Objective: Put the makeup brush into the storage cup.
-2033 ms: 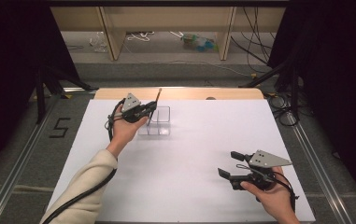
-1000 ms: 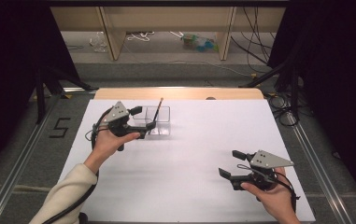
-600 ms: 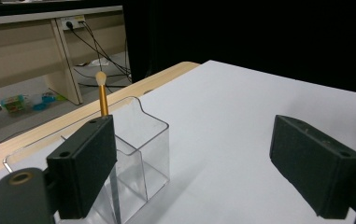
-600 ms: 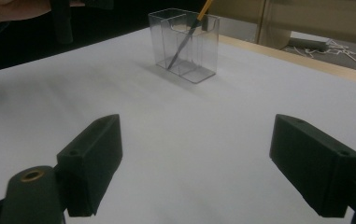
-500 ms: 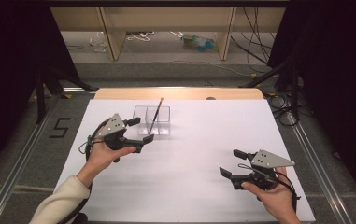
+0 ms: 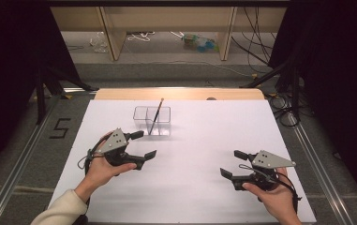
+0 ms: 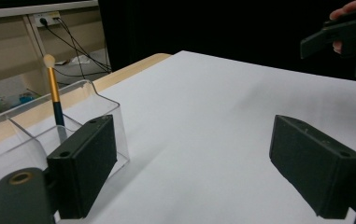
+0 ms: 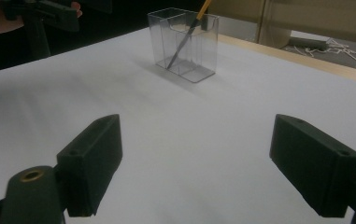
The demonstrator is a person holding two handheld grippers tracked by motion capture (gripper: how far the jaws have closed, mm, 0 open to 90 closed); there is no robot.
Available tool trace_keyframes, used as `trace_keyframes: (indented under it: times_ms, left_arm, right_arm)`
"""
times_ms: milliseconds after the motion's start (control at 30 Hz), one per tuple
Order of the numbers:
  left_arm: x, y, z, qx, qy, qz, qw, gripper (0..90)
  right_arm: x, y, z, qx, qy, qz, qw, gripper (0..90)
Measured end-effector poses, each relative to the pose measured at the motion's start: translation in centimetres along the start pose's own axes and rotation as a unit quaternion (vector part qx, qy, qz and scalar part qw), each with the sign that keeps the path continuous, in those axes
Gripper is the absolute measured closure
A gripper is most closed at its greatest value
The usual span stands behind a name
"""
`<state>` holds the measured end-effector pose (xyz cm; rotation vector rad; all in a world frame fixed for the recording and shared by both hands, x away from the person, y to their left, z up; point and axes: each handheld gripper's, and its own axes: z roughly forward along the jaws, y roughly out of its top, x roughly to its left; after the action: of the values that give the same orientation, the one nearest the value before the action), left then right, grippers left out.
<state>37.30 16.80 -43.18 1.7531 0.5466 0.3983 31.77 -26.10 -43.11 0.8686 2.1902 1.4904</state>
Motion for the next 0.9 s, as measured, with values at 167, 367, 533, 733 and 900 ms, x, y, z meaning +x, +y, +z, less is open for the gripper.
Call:
trace_keyframes:
  times_ms: [167, 367, 533, 733, 900]
  left_arm:
    - [-0.7, -0.2, -0.4, 0.001, -0.002, 0.003, 1.0, 14.6]
    - [-1.4, -0.5, -0.9, 0.002, -0.003, 0.006, 1.0, 13.8]
    - [-1.8, -0.8, -1.5, 0.001, -0.004, 0.006, 1.0, 13.8]
    - [-2.2, -1.0, -2.1, -0.002, -0.004, 0.009, 0.9999, 13.9]
    - [-2.3, -1.2, -2.6, -0.005, -0.006, 0.006, 0.9999, 13.9]
  right_arm:
    - [0.0, 0.0, 0.0, -0.002, -0.002, -0.003, 1.0, 18.2]
    - [0.0, 0.0, 0.0, -0.003, 0.0, -0.002, 1.0, 18.2]
    - [0.0, 0.0, 0.0, -0.003, 0.001, -0.002, 1.0, 18.2]
    - [-0.1, -0.1, 0.3, -0.022, 0.011, 0.001, 0.9997, 18.6]
    - [0.1, -0.1, 0.2, -0.017, 0.02, 0.012, 0.9996, 18.6]
